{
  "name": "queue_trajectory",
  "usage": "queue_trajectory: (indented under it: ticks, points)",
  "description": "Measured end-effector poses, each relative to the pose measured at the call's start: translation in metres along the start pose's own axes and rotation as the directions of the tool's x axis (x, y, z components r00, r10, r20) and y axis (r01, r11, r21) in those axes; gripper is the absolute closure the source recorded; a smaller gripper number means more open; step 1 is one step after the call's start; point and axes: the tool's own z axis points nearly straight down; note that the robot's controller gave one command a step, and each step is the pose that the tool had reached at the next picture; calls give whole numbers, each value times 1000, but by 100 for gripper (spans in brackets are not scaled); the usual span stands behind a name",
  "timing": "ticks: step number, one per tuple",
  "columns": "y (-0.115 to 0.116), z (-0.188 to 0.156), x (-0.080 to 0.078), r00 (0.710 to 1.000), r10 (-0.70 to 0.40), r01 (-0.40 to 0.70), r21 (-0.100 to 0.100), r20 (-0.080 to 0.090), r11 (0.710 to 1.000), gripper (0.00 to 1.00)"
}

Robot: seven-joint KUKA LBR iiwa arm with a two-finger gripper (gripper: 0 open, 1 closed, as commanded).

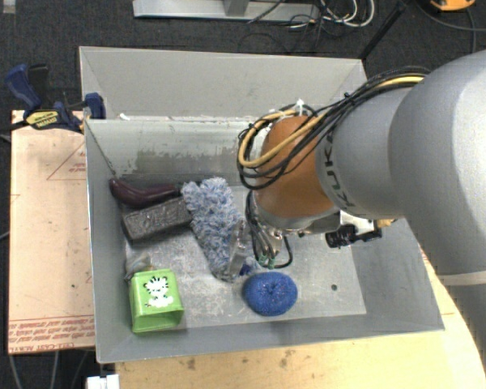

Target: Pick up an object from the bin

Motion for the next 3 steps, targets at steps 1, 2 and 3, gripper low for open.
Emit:
queue_trajectory:
  ticks: [1,2,3]
  points:
    - [0,0,0,1000,0,0,0,0,1000,100]
    - [7,-35,13,1000,-14,14,5,-3,1000,100]
    - [26,-66,4,998,-61,61,2,2,998,100]
